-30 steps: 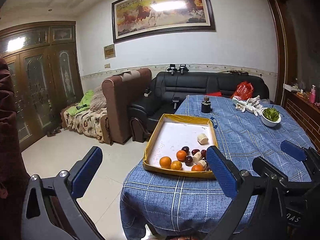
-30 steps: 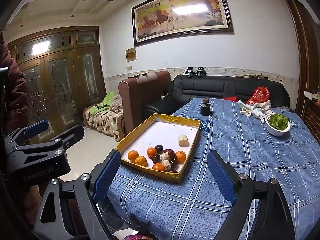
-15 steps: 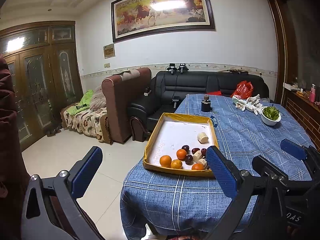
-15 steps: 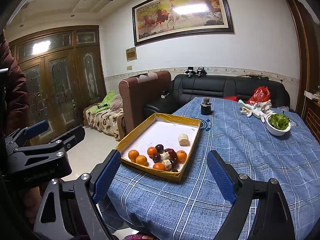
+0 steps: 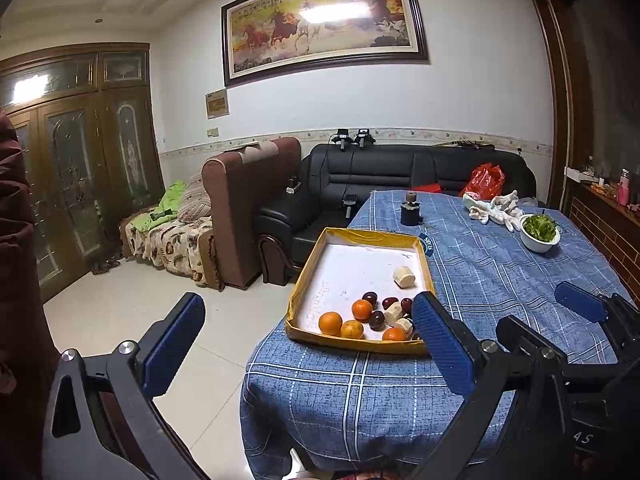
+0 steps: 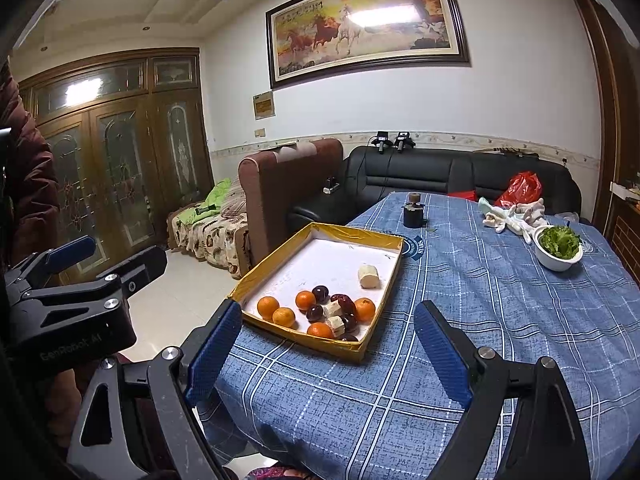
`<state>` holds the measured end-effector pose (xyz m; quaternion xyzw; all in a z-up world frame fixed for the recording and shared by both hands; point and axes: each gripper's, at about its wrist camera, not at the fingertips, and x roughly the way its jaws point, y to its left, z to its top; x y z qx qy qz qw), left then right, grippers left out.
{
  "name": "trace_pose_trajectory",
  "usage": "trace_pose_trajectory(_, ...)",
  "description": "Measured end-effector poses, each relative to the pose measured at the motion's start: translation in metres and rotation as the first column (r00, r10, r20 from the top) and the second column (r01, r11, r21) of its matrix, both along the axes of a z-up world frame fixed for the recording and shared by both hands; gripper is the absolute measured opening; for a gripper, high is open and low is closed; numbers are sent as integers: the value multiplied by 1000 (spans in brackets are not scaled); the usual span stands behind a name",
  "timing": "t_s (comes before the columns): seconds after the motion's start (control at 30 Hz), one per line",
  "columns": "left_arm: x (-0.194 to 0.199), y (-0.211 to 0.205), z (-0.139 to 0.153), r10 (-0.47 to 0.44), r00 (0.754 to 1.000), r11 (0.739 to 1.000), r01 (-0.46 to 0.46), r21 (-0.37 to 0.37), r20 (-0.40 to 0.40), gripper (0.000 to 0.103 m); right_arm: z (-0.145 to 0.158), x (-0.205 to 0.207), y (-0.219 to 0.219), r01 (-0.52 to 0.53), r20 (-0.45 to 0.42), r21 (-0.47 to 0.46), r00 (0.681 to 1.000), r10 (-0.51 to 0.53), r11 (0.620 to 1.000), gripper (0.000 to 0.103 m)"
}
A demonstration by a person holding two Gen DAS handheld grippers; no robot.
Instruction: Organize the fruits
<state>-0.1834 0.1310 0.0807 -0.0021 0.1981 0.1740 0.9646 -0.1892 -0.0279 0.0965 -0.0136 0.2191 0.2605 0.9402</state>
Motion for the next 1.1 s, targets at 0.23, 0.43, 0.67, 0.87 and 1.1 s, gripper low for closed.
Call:
trace_pose_trajectory(0.23, -1, 2, 3, 1, 1000, 1000, -1, -2, 6, 103, 0, 0, 0, 0, 1, -1, 1000, 0, 1000, 89)
trace_pose_trajectory(0.43, -1, 3, 3, 2, 1000, 1000, -2, -3, 7, 103, 0, 1, 0, 3, 1, -3, 1000, -3, 1000, 89)
trace_pose_trajectory(0.67, -1, 6, 4, 3, 1000, 1000, -3, -4, 8, 103, 2, 3, -1, 2, -3, -5, 1000, -2, 1000, 89)
trace_pose_trajectory(0.87, -1, 6, 4, 4, 1000, 1000, -4, -4, 9, 103, 2, 3, 1, 1, -3, -12, 1000, -1, 1000, 89)
trace_pose_trajectory(1.1, -1, 6, 4, 4, 1000, 1000, -4, -4, 8, 103, 1, 5, 0, 4, -10, -7, 1000, -4, 1000, 89)
